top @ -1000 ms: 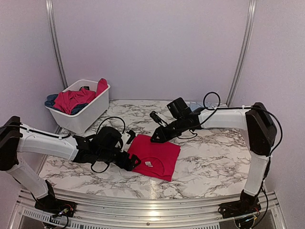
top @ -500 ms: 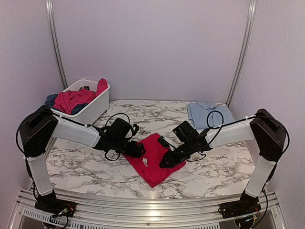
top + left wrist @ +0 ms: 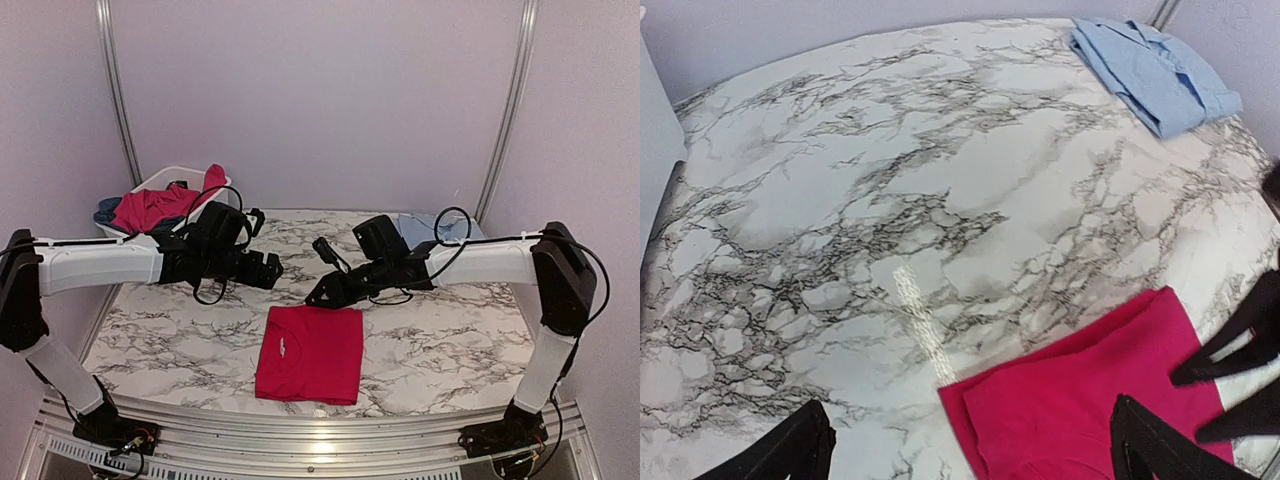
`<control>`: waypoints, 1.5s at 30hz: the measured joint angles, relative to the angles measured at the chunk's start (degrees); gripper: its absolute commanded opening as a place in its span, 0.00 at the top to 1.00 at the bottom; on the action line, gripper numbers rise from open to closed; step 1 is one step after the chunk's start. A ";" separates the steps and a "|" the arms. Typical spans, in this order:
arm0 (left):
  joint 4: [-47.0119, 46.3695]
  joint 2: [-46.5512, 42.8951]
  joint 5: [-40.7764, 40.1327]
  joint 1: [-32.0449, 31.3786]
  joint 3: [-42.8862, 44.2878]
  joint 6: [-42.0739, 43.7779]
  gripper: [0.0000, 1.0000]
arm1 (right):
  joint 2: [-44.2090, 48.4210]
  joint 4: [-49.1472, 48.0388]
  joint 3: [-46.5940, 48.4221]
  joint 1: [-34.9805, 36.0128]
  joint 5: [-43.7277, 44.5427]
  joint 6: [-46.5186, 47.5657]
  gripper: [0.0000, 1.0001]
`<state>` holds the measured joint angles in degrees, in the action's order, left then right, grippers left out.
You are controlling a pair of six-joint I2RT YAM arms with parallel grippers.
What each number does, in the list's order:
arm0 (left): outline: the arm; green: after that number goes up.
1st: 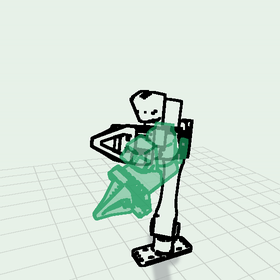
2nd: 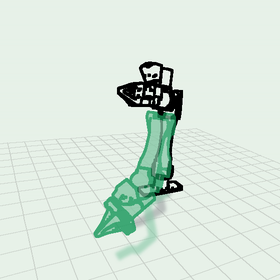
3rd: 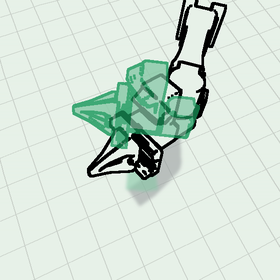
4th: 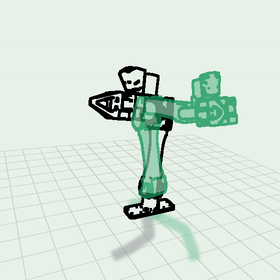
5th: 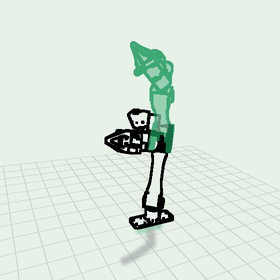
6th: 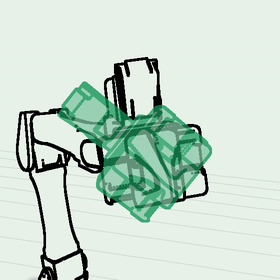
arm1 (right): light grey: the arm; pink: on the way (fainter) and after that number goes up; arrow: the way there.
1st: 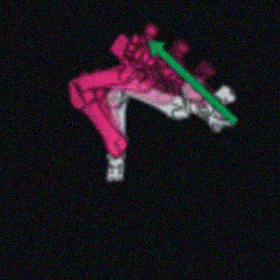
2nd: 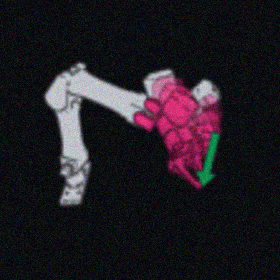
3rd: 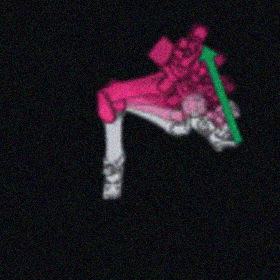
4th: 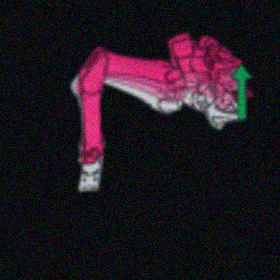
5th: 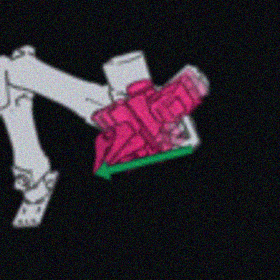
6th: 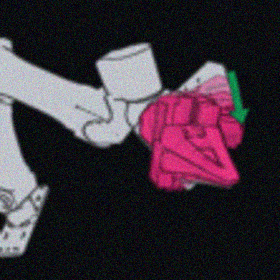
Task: Fold and stack the mixed laundry pile
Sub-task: Rotate the square-folded T-shirt at the center of the board.
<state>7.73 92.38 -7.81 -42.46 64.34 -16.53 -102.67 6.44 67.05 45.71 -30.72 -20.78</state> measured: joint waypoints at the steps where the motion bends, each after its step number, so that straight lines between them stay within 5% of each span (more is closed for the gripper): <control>1: 0.15 -2.75 -0.31 -2.32 -2.19 -0.20 0.04 | -1.60 0.13 2.08 -1.31 0.42 1.07 0.68; 6: 0.09 -7.96 1.66 -16.02 -11.34 -3.76 0.08 | -11.21 1.16 9.18 -1.86 -0.02 4.98 0.68; 10: -0.15 -5.77 4.02 -20.96 -15.87 -7.21 0.09 | -16.46 2.64 11.76 -1.95 -0.57 7.21 0.69; 20: -6.36 3.72 5.46 -15.28 -17.11 -11.52 0.09 | -11.32 -2.32 -1.92 -5.22 -3.26 6.91 0.68; 27: -3.06 9.86 0.15 -3.80 -9.62 -7.58 0.03 | 1.86 -7.74 -18.99 -3.69 -2.82 -1.90 0.65; 31: 0.46 11.61 -3.80 -1.11 -2.56 -3.54 0.02 | 5.49 -8.13 -19.43 1.29 -3.58 -5.01 0.66; 37: 1.44 2.62 -4.28 -4.28 -1.86 -1.86 0.05 | 9.70 -5.79 -15.93 -1.27 -4.04 -3.50 0.66; 45: 0.52 -7.91 3.28 -17.97 -13.60 -7.06 0.09 | 2.71 -0.92 -3.96 -4.09 -5.03 3.72 0.66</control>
<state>8.25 84.47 -4.54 -60.42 50.74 -23.59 -99.96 5.52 63.09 41.63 -35.75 -17.06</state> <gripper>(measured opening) 0.915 0.339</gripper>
